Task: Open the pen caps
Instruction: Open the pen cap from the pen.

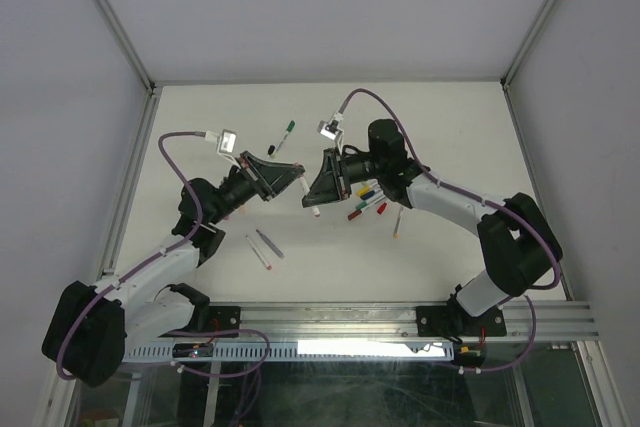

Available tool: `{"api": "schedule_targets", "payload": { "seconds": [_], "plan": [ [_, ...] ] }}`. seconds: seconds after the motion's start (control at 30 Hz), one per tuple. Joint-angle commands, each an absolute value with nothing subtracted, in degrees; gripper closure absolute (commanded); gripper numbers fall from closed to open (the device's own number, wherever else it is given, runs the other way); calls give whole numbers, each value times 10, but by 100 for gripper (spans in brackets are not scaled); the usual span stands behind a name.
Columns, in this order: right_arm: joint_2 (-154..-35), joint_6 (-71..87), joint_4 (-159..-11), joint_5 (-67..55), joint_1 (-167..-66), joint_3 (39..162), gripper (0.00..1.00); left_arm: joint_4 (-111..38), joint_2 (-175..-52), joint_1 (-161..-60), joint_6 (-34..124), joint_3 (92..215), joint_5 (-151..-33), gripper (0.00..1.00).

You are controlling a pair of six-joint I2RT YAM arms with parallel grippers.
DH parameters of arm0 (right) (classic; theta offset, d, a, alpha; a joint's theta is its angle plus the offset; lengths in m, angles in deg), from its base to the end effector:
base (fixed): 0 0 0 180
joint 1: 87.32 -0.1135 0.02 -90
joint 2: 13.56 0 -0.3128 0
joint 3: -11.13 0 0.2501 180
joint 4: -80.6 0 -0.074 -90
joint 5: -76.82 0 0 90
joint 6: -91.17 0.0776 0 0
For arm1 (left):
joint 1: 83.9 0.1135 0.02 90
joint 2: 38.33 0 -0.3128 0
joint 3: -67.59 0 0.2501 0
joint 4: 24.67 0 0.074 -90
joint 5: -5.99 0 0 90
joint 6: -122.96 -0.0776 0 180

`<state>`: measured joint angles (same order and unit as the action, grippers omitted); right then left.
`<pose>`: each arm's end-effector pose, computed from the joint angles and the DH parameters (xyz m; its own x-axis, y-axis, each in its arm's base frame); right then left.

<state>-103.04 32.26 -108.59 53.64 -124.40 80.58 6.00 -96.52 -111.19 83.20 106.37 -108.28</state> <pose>0.2401 0.2708 0.3210 -0.6230 -0.2160 -0.7518 -0.7426 -0.1387 0.6552 0.1924 -0.1352 0.3245 -0.4857 -0.5380 -0.6890 0.6299 0.3311 -0.7026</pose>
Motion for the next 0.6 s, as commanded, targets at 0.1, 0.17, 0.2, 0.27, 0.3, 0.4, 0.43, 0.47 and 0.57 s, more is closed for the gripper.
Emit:
{"api": "schedule_targets", "payload": {
  "seconds": [0.1, 0.17, 0.2, 0.27, 0.3, 0.4, 0.43, 0.47, 0.57],
  "plan": [
    [-1038, 320, -1080, 540, -1248, 826, 93, 70, -930, -1085, 782, 1075, -1002, 100],
    [-1046, 320, -1081, 540, -1252, 827, 93, 59, -917, -1053, 780, 1093, -986, 100],
    [-1051, 320, -1082, 540, -1255, 827, 93, 58, -914, -1034, 783, 1104, -980, 100],
    [-1061, 320, -1082, 540, -1262, 827, 93, 58, -909, -994, 801, 1124, -976, 100],
    [-1065, 320, -1082, 540, -1267, 829, 93, 56, -910, -976, 812, 1135, -976, 100],
    [-1075, 320, -1082, 540, -1277, 829, 93, 52, -916, -930, 838, 1164, -987, 100],
    [-1078, 320, -1082, 540, -1280, 828, 93, 51, -919, -920, 844, 1169, -990, 100],
    [-1081, 320, -1082, 540, -1282, 828, 93, 52, -921, -910, 845, 1172, -995, 100],
    [-1090, 320, -1064, 540, -1290, 831, 93, 41, -922, -892, 846, 1177, -1014, 100]
  ]
}}
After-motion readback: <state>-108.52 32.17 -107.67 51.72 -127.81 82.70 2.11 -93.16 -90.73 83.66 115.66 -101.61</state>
